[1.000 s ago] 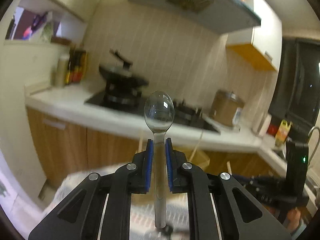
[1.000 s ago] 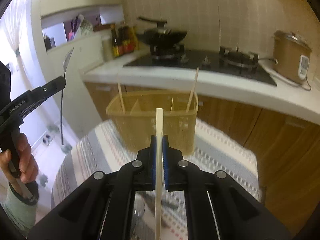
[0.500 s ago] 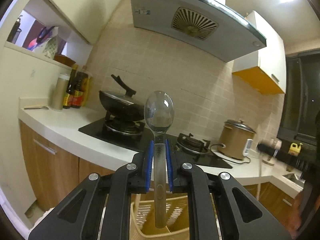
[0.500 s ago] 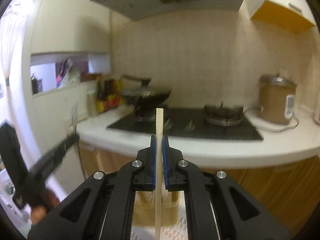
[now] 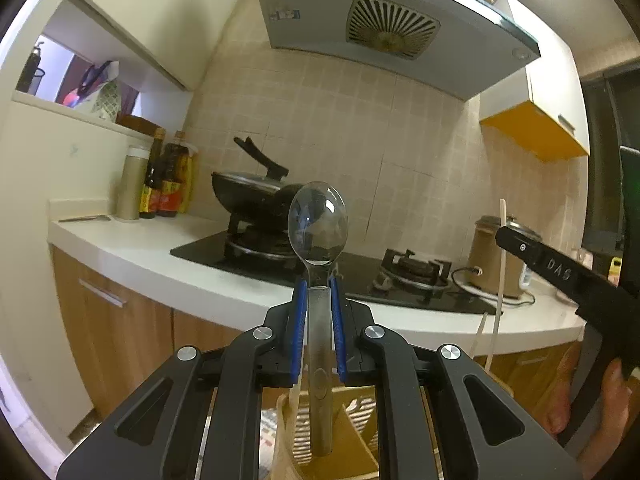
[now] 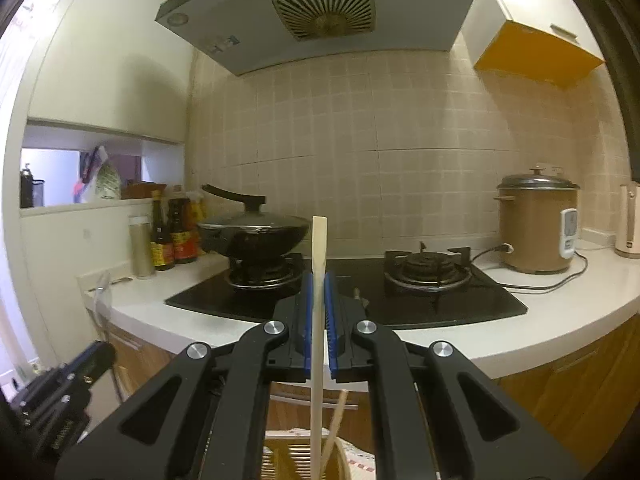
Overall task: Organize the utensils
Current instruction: 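Lift the spoon and chopstick and carry both over the basket, then open both tools to drop the spoon and chopstick into the basket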
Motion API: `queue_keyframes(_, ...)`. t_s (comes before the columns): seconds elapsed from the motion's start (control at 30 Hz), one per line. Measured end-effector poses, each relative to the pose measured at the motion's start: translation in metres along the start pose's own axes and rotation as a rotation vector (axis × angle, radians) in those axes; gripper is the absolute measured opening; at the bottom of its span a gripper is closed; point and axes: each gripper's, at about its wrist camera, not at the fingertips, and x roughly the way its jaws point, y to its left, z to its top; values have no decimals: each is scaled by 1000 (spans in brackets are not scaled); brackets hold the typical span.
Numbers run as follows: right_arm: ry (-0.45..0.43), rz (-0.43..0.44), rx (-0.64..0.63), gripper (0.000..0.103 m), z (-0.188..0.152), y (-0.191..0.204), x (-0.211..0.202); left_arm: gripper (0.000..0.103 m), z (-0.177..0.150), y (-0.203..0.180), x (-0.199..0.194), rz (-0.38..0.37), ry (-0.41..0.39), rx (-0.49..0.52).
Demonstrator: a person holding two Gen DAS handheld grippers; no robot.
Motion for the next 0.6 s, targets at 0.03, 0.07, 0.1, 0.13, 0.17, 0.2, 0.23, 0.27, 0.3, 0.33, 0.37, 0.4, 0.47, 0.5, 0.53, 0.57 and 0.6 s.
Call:
queue_keyframes(0.03,11,6,-1,4,-4,0,2,11,-2,0,1,0,5,5)
queue_keyframes(0.07,20,7,0,4,-9,-1,4,11,-4,0,3,2,9,11)
queue_keyframes(0.1,19,7,0,4,-12,-1,3,11,-7,1,4,5,13,11)
queue_keyframes(0.13,19,6,0,4,-15,-2,2,11,-8,2,4,5,16,9)
queue_keyframes(0.17,24,6,0,4,-17,-3,2,11,-9,4,5,2,24,5)
queue_keyframes(0.2,28,8,1,4,-19,-4,1,11,-9,5,6,-3,30,3)
queue_keyframes(0.23,35,11,7,4,-20,-5,0,11,-10,5,5,-4,33,3)
queue_keyframes(0.27,42,18,20,5,-22,-8,-2,11,-9,5,4,-3,35,4)
queue_keyframes(0.3,51,25,31,5,-23,-10,-3,11,-9,6,2,-8,39,5)
queue_keyframes(0.33,67,37,43,5,-24,-11,-4,12,-9,6,0,-11,42,7)
queue_keyframes(0.37,80,46,53,5,-25,-13,-6,16,-9,6,-1,-12,47,9)
queue_keyframes(0.4,92,58,64,5,-26,-15,-9,18,-8,7,-3,-12,51,10)
queue_keyframes(0.47,122,71,71,9,-28,-16,-15,27,-7,9,-8,-16,63,5)
queue_keyframes(0.5,126,70,71,14,-28,-17,-19,28,-7,12,-12,-17,66,-2)
queue_keyframes(0.53,131,70,71,15,-28,-18,-25,28,-6,14,-15,-16,68,-6)
queue_keyframes(0.57,137,72,71,15,-28,-18,-28,28,-5,17,-19,-16,77,-14)
queue_keyframes(0.6,152,80,68,15,-28,-18,-34,28,-3,21,-23,-22,90,-26)
